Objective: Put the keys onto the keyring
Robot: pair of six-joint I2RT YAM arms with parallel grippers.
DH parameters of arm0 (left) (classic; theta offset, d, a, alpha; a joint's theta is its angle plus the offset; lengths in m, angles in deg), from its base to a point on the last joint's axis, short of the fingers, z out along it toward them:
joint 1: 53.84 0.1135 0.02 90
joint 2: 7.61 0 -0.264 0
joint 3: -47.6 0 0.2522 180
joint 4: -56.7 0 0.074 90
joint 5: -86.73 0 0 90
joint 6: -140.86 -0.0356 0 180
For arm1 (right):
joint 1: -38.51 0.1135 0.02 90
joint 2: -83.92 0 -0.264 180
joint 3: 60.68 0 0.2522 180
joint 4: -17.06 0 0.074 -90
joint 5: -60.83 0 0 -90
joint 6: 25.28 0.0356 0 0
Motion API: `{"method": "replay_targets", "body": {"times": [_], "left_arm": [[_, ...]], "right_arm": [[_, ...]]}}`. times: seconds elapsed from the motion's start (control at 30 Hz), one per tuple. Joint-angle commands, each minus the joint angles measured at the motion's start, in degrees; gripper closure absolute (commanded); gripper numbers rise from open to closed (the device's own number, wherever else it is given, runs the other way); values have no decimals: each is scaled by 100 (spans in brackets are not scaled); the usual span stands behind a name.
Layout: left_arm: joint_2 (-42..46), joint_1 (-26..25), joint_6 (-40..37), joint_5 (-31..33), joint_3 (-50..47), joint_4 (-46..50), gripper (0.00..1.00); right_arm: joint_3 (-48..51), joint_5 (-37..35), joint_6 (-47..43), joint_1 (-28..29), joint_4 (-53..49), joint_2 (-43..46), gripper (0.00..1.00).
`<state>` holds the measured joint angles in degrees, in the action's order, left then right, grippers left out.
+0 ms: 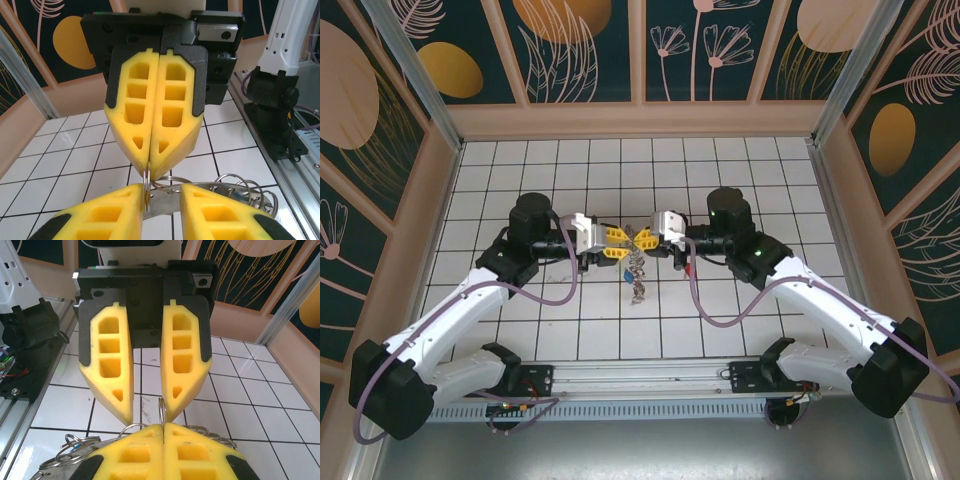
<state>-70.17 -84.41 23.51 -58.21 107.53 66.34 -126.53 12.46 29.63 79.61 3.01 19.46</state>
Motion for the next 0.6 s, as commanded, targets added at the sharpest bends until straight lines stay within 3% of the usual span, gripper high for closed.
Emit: {"method": "replay_targets", "body": {"times": [0.0, 0.13, 0.17, 0.23, 0.5, 0.57], "left_arm": [[-23, -43, 124, 135, 81, -256, 73], [7, -45, 194, 250, 28, -409, 75], [16, -44, 195, 259, 12, -423, 80], [38, -37, 188, 282, 17, -415, 100], [212, -39, -358, 326, 123, 192, 100], [194, -44, -558, 283, 198, 433, 100]], "right_arm": [[66, 79, 217, 122, 718, 185, 100], [199, 50, 379, 174, 994, 220, 100], [213, 47, 389, 185, 999, 222, 100], [237, 21, 385, 204, 995, 217, 100], [258, -207, 23, 193, 321, 312, 100], [185, -182, -101, 149, 21, 344, 85]]}}
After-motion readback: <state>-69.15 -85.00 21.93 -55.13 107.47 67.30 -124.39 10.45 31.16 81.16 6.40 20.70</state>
